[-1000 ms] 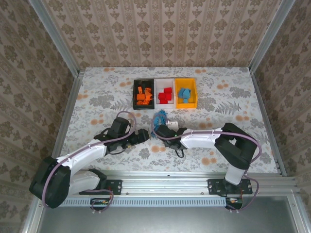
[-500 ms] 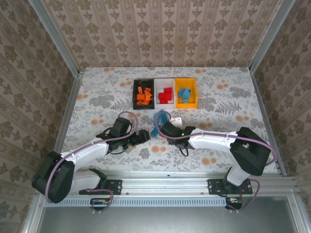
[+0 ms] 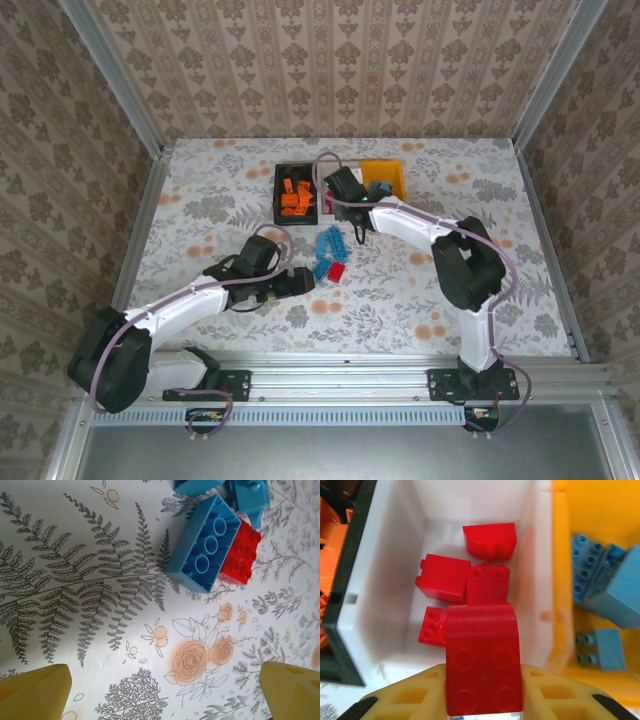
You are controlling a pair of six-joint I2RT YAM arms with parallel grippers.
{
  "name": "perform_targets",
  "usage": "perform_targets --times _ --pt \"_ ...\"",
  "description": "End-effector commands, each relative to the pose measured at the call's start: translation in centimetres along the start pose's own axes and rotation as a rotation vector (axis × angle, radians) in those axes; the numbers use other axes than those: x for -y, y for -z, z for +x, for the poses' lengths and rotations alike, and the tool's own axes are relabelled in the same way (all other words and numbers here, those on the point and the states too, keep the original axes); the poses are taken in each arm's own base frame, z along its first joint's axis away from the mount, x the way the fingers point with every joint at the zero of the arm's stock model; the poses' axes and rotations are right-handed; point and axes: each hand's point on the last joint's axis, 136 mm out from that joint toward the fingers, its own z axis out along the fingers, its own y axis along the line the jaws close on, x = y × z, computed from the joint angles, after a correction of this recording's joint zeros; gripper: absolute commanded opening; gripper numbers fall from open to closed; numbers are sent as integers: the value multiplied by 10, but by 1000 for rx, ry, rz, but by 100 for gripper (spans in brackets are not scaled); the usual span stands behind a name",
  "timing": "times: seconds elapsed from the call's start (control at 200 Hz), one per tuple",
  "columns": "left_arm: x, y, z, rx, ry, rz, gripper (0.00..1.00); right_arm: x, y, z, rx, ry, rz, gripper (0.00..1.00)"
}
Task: Sort the legos into containers by color
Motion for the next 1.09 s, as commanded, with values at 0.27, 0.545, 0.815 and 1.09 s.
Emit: perform_targets --times 0.27,0.545,0.815,1.09 --pt "-11 1 8 -64 -145 -142 94 -22 22 -44 49 69 -56 59" --pt "2 -14 -13 -92 -351 -293 84 -1 96 -20 133 -38 -151 62" --pt "18 -40 -14 -173 -468 -322 78 47 128 30 141 -101 -113 64" --pt "24 -62 -24 -192 -498 -329 73 65 140 46 146 -117 -98 64"
